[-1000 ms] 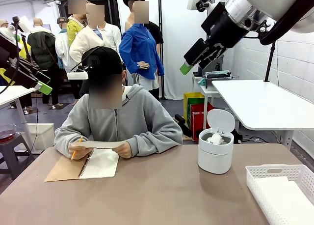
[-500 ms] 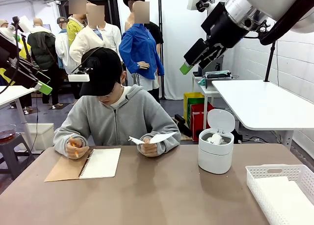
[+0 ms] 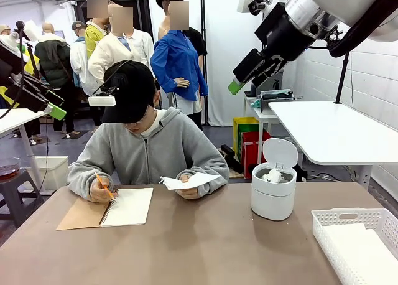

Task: Sort the paper based on its condition.
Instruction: If a person hands you a paper, place it in the Organizing basket , and if it's crumpled, put it in the Trash can.

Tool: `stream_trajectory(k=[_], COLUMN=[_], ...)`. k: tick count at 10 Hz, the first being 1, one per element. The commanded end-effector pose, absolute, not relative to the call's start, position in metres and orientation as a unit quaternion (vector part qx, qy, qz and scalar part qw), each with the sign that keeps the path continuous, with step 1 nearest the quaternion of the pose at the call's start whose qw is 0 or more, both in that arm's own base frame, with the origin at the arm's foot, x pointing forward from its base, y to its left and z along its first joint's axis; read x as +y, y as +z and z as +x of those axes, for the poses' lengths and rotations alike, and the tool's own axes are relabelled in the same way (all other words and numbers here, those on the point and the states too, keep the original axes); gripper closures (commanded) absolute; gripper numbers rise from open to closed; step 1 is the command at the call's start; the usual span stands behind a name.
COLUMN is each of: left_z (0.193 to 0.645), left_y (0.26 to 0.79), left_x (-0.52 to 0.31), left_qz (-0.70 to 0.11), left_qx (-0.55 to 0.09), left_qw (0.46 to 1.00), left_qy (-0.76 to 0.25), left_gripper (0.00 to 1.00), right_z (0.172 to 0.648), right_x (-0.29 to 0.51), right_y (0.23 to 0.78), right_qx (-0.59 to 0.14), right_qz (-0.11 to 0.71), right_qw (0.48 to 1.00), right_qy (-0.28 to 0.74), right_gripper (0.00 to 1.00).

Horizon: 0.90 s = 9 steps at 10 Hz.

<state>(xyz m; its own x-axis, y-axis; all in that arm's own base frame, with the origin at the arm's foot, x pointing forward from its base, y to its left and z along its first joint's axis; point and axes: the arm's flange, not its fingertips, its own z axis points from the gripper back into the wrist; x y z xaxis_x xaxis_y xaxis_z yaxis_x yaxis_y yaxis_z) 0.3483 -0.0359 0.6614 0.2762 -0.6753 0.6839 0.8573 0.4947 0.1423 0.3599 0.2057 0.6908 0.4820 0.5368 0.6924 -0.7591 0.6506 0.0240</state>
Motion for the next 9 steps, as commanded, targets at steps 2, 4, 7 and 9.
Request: stream_trajectory(k=[2, 4, 7, 9], left_z=[0.348, 0.348, 0.348, 0.348], left_y=[0.66, 0.66, 0.66, 0.66], left_x=[-0.033, -0.033, -0.033, -0.033], left_qz=[-0.134, -0.134, -0.134, -0.134], left_qx=[-0.356, -0.356, -0.356, -0.356], left_qw=[0.783, 0.783, 0.783, 0.783], left_qy=[-0.492, -0.492, -0.492, -0.492], left_gripper=[0.0, 0.0, 0.0, 0.0], right_z=[0.36, 0.36, 0.375, 0.394], right_x=[0.206, 0.206, 0.207, 0.211], right_y=[0.69, 0.69, 0.681, 0.673], right_qx=[-0.333, -0.333, -0.283, -0.239], right_qz=[0.163, 0.163, 0.186, 0.202], right_qw=[0.845, 0.845, 0.872, 0.897], right_qy=[0.385, 0.385, 0.353, 0.312], right_gripper=[0.0, 0.0, 0.0, 0.0])
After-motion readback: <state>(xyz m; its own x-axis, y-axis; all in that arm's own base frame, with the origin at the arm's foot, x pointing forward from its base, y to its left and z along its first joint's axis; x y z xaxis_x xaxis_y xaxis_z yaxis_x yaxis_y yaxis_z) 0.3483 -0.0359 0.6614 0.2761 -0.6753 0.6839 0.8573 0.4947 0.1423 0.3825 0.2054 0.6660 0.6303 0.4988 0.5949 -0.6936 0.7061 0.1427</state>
